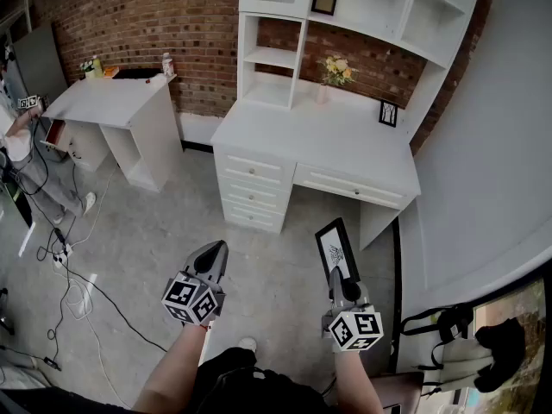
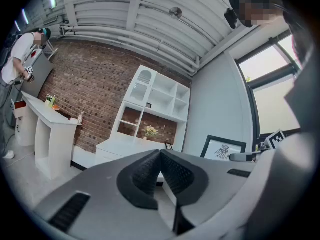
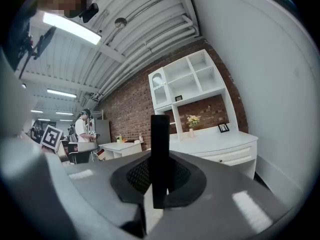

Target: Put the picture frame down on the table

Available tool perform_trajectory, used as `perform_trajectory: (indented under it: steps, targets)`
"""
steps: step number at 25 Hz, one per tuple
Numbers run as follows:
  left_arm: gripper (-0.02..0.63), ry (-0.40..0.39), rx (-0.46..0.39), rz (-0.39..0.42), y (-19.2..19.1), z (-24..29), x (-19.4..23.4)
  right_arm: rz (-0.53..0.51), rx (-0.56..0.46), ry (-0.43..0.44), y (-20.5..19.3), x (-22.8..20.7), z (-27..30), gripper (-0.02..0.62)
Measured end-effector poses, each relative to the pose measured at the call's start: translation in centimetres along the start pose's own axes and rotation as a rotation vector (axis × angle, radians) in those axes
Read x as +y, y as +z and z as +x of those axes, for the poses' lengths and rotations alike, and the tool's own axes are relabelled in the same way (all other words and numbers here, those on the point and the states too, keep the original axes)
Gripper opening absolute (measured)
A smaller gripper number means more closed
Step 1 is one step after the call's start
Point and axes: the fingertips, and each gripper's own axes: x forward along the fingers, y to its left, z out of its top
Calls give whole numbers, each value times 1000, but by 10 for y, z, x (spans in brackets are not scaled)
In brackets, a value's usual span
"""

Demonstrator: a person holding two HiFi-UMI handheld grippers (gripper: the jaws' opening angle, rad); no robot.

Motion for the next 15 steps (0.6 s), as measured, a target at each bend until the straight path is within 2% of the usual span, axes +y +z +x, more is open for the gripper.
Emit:
perform_trajectory:
  steps: [6, 15]
  targets:
    - [-5, 14, 29, 80, -4, 4, 12, -62, 8, 6, -4, 1, 16, 25]
    - [-5, 17, 29, 84, 2, 15, 45, -112, 6, -49, -5, -10, 37, 25]
